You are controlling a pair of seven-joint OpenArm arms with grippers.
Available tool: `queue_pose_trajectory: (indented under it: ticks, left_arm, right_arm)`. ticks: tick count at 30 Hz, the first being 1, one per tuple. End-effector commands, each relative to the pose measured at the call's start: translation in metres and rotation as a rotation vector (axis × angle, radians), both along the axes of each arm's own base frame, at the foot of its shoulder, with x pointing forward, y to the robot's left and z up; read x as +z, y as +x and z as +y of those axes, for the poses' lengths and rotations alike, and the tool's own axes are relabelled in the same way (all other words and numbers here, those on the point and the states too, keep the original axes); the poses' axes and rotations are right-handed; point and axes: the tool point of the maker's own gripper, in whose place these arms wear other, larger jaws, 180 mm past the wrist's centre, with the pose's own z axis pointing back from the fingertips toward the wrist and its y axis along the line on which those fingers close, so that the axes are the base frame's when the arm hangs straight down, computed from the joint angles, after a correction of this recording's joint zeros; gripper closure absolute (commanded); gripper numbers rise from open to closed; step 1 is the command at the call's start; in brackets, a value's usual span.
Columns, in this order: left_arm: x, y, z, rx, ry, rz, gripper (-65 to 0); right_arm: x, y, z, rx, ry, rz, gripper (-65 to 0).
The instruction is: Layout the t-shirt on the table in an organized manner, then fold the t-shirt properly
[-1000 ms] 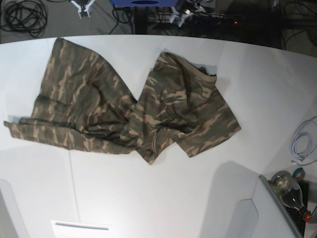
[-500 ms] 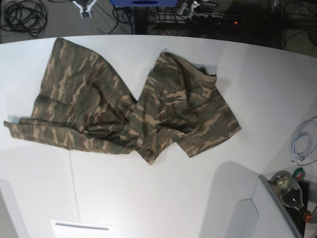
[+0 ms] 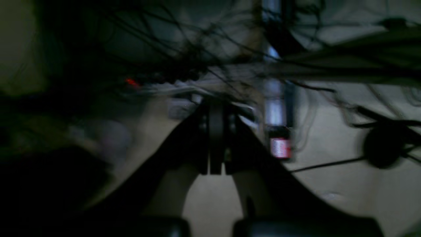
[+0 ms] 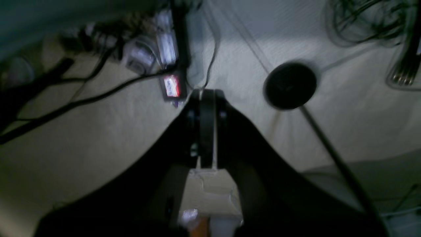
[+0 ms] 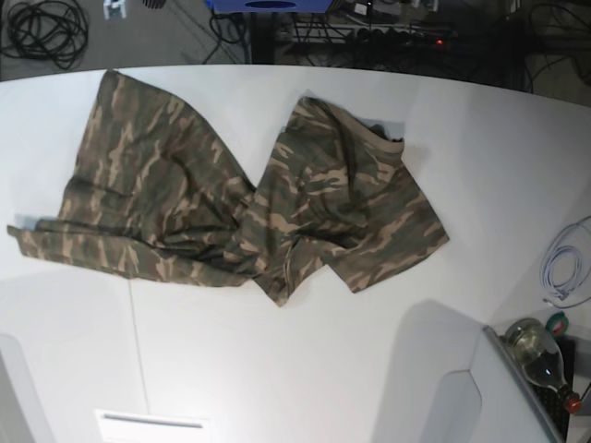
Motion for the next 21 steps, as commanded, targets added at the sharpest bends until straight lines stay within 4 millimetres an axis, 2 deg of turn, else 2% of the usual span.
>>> queue_pose_trajectory:
  ticks: [1,3,6,9,11,15,17,21]
  left_arm:
    - [0.009,-0.001,-0.003,-0.038,-0.018,-0.02,0.0]
    - [0.021,-0.005,-0.004,-0.1,-0.026,-0.027,0.0]
    - [0.041,-0.003,-0.003,-0.137,-0.027,-0.066,0.0]
    - [0.073,0.009,-0.012,-0.19,-0.046,-0.139,0.0]
    - [0.095,0.026,-0.02,-0.224,-0.06,-0.203,0.0]
    - [0.146,0.08,-0.02,-0.232,-0.036,-0.391,0.0]
    - [0.168,0.11,-0.018,-0.236,-0.015,-0.479,0.0]
    - [0.192,0.172,-0.004,-0.217,0.078,-0.527,0.0]
  right_arm:
    - [0.01,0.003,-0.001,0.001,-0.001,-0.024,-0.8]
    - [0.028,0.021,-0.006,0.018,-0.021,-0.067,-0.8]
    - [0.05,0.036,-0.011,0.046,-0.045,-0.096,-0.8]
    - [0.078,0.059,-0.026,0.047,-0.098,-0.172,-0.8]
    - [0.095,0.075,-0.029,0.022,-0.12,-0.234,-0.8]
    - [0.123,0.124,-0.053,-0.016,-0.191,-0.376,-1.1]
    - [0.133,0.149,-0.056,-0.02,-0.202,-0.437,-1.4]
    - [0.145,0.187,-0.055,-0.021,-0.205,-0.515,-2.3]
